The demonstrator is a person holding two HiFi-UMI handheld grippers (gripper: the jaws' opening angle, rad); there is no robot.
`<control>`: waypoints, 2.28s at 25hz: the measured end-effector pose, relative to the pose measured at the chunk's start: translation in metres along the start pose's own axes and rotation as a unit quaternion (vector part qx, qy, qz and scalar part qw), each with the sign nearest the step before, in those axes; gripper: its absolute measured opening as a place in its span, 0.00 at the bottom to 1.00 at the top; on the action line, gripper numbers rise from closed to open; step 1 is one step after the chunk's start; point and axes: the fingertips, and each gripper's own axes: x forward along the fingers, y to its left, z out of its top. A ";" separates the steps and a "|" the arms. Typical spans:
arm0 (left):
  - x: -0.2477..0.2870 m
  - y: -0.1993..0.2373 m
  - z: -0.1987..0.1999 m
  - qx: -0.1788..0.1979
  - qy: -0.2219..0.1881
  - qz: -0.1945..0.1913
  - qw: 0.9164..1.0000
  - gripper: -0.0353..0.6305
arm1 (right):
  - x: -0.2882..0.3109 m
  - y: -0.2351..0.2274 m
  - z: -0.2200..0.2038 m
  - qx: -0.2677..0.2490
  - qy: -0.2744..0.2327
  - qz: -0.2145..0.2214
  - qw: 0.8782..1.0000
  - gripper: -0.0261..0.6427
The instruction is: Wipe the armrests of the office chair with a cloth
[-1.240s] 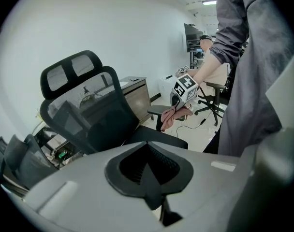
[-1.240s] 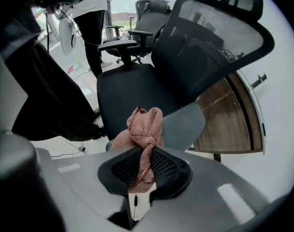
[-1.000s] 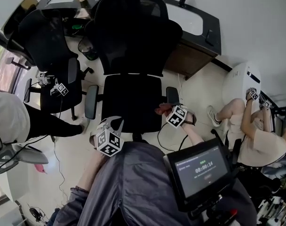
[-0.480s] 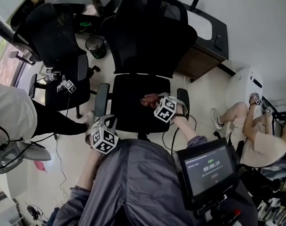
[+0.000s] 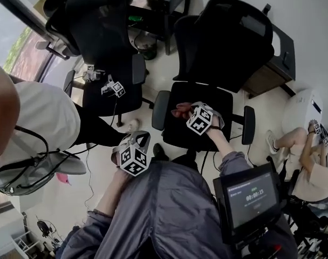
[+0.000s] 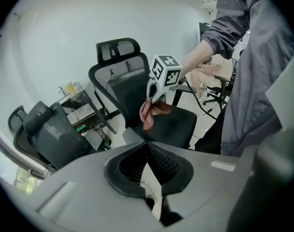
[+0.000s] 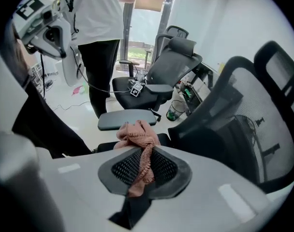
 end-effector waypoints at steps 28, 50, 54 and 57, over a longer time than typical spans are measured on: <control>-0.016 0.051 -0.063 -0.016 0.039 -0.018 0.999 0.08 | 0.161 0.118 0.067 -0.127 0.053 0.062 0.989 0.11; -0.024 0.051 -0.080 -0.041 0.043 -0.006 0.998 0.08 | 0.155 0.064 0.091 -0.104 0.016 0.041 0.994 0.11; -0.028 0.050 -0.085 -0.044 0.052 -0.004 0.998 0.08 | 0.183 0.035 0.098 -0.102 0.037 0.009 0.994 0.11; -0.027 0.047 -0.086 -0.044 0.058 -0.006 0.997 0.08 | 0.196 0.036 0.091 -0.104 0.057 0.007 0.993 0.11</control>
